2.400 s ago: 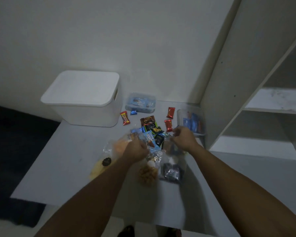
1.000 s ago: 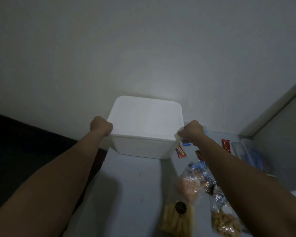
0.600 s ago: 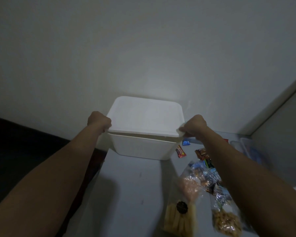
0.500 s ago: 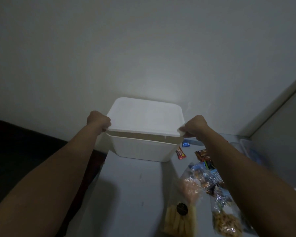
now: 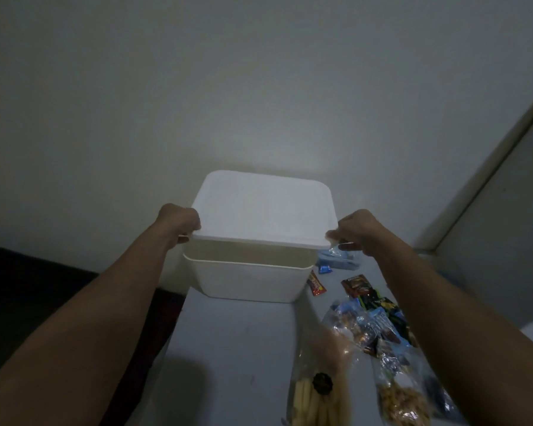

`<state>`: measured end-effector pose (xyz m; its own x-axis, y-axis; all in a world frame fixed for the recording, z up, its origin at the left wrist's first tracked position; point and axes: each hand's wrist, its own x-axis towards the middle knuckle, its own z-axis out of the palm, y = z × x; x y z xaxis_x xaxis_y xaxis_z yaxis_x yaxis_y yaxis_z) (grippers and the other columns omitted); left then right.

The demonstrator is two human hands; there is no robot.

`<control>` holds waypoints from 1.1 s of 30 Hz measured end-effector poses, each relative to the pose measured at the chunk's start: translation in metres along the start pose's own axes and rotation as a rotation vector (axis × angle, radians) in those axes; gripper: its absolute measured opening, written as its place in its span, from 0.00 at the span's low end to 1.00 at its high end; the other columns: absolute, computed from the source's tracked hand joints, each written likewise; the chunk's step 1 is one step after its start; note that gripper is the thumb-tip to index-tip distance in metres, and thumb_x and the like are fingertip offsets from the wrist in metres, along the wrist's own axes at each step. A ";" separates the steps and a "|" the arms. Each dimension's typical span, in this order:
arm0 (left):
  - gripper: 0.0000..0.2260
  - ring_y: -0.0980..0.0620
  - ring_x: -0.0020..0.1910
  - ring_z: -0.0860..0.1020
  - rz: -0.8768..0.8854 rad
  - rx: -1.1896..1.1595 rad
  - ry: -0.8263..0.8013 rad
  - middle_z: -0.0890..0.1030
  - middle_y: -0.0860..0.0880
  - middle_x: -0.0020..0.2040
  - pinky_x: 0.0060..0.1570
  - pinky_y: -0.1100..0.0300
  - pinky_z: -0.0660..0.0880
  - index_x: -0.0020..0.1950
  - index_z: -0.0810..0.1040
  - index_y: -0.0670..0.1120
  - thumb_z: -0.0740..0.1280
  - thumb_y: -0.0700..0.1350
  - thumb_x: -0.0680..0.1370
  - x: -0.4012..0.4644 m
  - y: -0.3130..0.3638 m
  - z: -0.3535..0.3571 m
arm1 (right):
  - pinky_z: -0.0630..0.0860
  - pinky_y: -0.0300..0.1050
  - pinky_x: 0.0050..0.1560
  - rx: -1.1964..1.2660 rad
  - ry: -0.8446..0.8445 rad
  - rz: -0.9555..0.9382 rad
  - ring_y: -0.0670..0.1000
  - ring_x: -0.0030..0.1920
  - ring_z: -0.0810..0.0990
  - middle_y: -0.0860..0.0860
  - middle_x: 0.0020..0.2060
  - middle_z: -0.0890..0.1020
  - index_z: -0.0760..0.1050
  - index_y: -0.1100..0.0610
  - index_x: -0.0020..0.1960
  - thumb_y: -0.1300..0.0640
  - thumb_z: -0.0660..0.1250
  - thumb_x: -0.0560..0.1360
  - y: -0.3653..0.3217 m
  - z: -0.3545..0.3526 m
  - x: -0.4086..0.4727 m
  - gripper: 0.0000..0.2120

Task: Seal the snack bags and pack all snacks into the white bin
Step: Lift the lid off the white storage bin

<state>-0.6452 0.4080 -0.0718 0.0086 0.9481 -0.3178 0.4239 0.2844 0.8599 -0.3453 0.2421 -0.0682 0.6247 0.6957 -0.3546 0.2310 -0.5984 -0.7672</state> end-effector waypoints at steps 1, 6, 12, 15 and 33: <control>0.10 0.44 0.40 0.76 0.004 -0.042 -0.003 0.77 0.39 0.46 0.40 0.55 0.76 0.51 0.76 0.36 0.71 0.35 0.71 -0.001 -0.002 0.002 | 0.82 0.45 0.40 -0.003 -0.015 0.003 0.55 0.39 0.83 0.62 0.47 0.83 0.77 0.72 0.51 0.66 0.75 0.71 0.003 -0.004 -0.002 0.13; 0.25 0.41 0.50 0.80 0.021 0.013 0.163 0.80 0.39 0.55 0.47 0.53 0.77 0.58 0.76 0.33 0.70 0.54 0.74 -0.002 -0.009 0.008 | 0.82 0.46 0.44 -0.069 -0.155 0.003 0.54 0.45 0.82 0.60 0.48 0.83 0.78 0.70 0.50 0.66 0.75 0.70 0.011 -0.016 -0.022 0.12; 0.28 0.37 0.57 0.77 0.023 0.197 0.258 0.78 0.36 0.61 0.50 0.53 0.73 0.61 0.75 0.32 0.65 0.56 0.77 -0.011 -0.032 -0.016 | 0.82 0.53 0.52 -0.155 -0.472 -0.042 0.56 0.51 0.82 0.57 0.52 0.83 0.77 0.61 0.54 0.67 0.77 0.67 0.018 -0.001 -0.046 0.18; 0.22 0.38 0.51 0.78 0.048 0.243 0.313 0.79 0.35 0.57 0.43 0.57 0.69 0.56 0.77 0.31 0.64 0.51 0.78 -0.020 -0.049 -0.028 | 0.81 0.58 0.55 -0.164 -0.536 -0.061 0.57 0.52 0.82 0.59 0.54 0.83 0.77 0.61 0.58 0.68 0.79 0.65 0.018 0.020 -0.052 0.23; 0.13 0.39 0.46 0.79 -0.150 0.210 0.556 0.77 0.43 0.37 0.45 0.52 0.70 0.45 0.80 0.36 0.63 0.45 0.78 -0.108 -0.192 -0.080 | 0.82 0.44 0.33 -0.278 -0.762 -0.053 0.50 0.30 0.82 0.61 0.38 0.84 0.79 0.65 0.50 0.62 0.76 0.71 0.055 0.103 -0.116 0.11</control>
<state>-0.7998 0.2621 -0.1706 -0.5149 0.8481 -0.1251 0.5535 0.4403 0.7070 -0.4820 0.1698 -0.1247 -0.0486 0.7454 -0.6649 0.4853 -0.5642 -0.6680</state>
